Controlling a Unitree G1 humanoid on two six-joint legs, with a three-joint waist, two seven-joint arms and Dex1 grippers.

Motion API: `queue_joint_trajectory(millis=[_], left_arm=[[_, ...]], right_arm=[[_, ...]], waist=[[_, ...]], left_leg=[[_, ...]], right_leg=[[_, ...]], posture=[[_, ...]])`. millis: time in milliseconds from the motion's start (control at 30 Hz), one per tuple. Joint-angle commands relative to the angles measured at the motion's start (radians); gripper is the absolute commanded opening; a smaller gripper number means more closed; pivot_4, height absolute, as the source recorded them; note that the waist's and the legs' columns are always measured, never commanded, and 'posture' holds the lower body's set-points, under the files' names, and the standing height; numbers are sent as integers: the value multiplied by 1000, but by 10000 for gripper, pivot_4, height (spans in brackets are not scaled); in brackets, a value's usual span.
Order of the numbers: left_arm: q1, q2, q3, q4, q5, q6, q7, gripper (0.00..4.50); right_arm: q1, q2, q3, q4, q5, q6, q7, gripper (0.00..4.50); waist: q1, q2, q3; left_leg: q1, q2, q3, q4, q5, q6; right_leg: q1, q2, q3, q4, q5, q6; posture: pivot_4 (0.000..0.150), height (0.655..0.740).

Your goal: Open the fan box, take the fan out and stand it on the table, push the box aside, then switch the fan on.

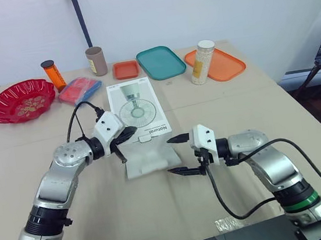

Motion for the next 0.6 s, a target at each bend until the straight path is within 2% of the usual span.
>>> queue_joint_trajectory(millis=[33,367,467,600], left_arm=[[11,21,8,11,7,25,-6,911],[12,20,4,7,7,26,0,911],[12,19,5,6,7,27,2,911],[21,24,4,3,6,25,-5,911]], right_arm=[[2,-10,4,-48,12,-21,19,45000],[23,-11,44,-20,-55,-76,-3,45000],[17,2,-1,1,-57,-86,-51,45000],[41,-6,-100,-47,45,73,-101,45000]], waist=[[0,0,0],[0,0,0],[0,0,0],[1,0,0]], left_leg=[[0,0,0,0,0,0],[0,0,0,0,0,0],[0,0,0,0,0,0],[0,0,0,0,0,0]], right_leg=[[0,0,0,0,0,0],[0,0,0,0,0,0],[0,0,0,0,0,0],[0,0,0,0,0,0]], posture=[[1500,7400],[1500,7400],[1500,7400],[1500,7400]])
